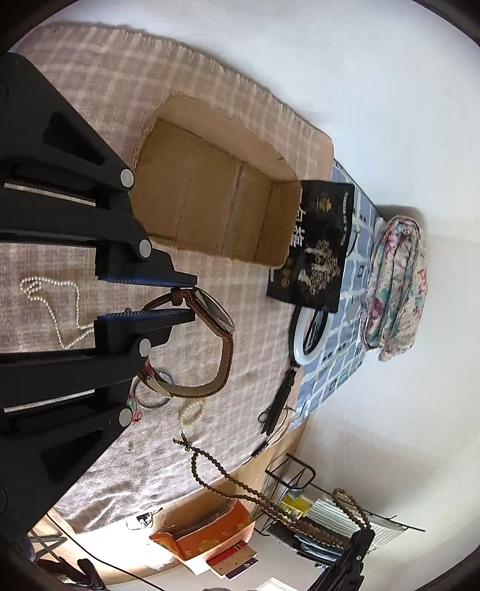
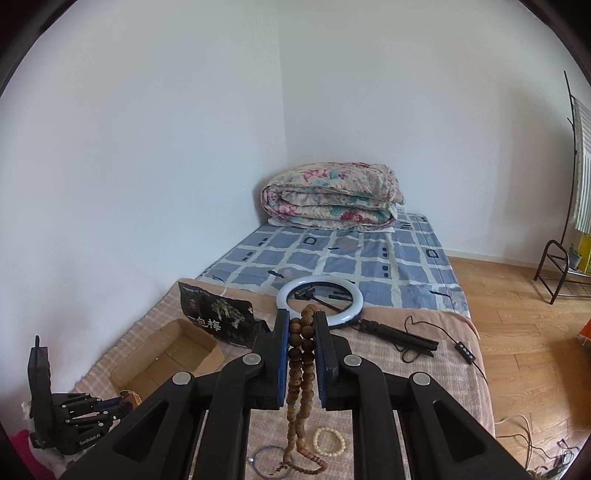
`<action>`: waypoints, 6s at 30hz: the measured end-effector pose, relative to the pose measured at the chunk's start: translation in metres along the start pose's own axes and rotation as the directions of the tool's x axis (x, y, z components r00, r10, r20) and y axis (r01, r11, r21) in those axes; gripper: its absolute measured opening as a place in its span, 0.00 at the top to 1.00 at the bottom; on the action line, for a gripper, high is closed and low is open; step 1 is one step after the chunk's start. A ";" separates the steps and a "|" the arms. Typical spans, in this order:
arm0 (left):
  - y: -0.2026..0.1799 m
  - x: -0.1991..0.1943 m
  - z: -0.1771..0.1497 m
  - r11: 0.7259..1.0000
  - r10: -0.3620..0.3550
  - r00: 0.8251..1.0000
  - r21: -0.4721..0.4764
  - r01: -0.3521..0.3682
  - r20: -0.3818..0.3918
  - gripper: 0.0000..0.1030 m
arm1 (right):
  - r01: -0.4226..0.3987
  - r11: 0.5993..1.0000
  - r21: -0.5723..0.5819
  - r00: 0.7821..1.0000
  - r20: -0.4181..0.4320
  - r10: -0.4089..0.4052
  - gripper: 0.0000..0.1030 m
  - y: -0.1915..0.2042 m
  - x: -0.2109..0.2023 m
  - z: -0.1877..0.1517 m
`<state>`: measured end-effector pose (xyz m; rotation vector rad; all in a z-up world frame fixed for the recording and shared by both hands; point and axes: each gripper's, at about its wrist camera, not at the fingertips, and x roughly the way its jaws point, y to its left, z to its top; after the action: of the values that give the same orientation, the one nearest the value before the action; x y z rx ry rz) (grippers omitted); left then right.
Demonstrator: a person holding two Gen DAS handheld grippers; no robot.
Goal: Organize jewelry
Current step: 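Lift the watch and bead necklace and carry both over the cardboard box, then open the left gripper dropping the watch while the right releases the necklace into the box, then move the left gripper to the pearl necklace and close on it, then close the right gripper on the blue bangle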
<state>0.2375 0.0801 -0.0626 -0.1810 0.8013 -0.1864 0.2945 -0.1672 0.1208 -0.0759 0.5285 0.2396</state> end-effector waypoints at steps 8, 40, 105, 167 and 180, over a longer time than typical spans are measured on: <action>0.063 0.016 -0.002 0.994 0.086 0.995 -0.068 -0.089 -0.047 0.91 | -0.079 0.994 -0.081 0.997 0.018 0.081 0.90 0.072 0.024 0.034; 0.128 0.063 -0.011 0.969 0.136 0.976 -0.181 -0.166 -0.168 0.91 | -0.242 0.958 -0.152 0.952 -0.226 0.205 0.90 0.228 0.226 -0.009; -0.020 0.003 -0.051 0.995 -0.063 0.990 0.064 0.071 -0.129 0.58 | 0.124 0.983 0.136 0.969 -0.231 -0.090 0.00 -0.011 0.011 -0.152; -0.033 0.105 -0.134 0.958 0.019 0.924 0.272 0.093 -0.382 0.92 | -0.182 0.966 -0.182 0.829 -0.557 0.051 0.07 0.024 0.177 -0.274; -0.039 0.095 -0.126 0.963 -0.026 0.934 0.243 0.120 -0.356 0.98 | -0.172 0.973 -0.156 0.831 -0.553 0.058 0.29 0.024 0.173 -0.267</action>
<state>0.2068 0.0092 -0.2051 0.0765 1.1170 -0.4013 0.3022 -0.1439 -0.1970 -0.3173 1.0841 0.3944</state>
